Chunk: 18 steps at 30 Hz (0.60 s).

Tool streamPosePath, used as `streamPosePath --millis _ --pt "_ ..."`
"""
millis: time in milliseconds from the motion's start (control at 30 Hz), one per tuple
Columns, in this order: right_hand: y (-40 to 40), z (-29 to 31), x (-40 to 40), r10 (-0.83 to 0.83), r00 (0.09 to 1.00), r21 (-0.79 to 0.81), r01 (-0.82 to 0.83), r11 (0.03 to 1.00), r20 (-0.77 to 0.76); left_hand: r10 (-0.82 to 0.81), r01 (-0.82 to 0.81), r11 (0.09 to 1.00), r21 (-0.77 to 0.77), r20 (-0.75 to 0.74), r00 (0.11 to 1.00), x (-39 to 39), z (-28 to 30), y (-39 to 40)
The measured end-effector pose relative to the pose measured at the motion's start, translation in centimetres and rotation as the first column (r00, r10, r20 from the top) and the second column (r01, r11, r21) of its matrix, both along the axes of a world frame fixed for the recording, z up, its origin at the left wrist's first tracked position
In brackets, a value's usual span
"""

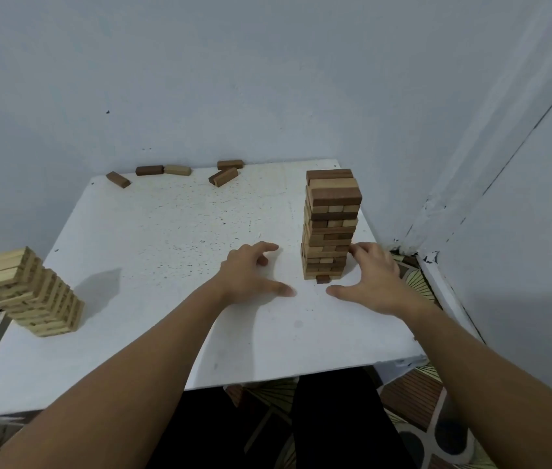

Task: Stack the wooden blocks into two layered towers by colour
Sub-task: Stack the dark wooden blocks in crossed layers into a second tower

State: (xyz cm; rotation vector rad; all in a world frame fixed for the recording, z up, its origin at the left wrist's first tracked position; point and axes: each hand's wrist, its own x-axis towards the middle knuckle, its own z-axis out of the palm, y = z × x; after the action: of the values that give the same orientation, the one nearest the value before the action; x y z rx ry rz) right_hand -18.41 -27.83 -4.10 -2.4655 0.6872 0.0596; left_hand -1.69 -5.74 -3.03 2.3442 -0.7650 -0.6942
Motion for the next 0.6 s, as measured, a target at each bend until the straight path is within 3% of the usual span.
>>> streamPosePath --millis 133,600 --pt "-0.6 0.5 0.7 -0.021 1.000 0.061 0.021 0.998 -0.007 -0.010 0.005 0.998 0.062 0.082 0.997 -1.0 0.8 -1.8" --pt "-1.7 0.4 1.7 -0.018 0.999 0.133 0.023 0.991 -0.040 0.047 -0.060 0.980 0.189 0.073 0.996 -1.8 0.4 -4.7"
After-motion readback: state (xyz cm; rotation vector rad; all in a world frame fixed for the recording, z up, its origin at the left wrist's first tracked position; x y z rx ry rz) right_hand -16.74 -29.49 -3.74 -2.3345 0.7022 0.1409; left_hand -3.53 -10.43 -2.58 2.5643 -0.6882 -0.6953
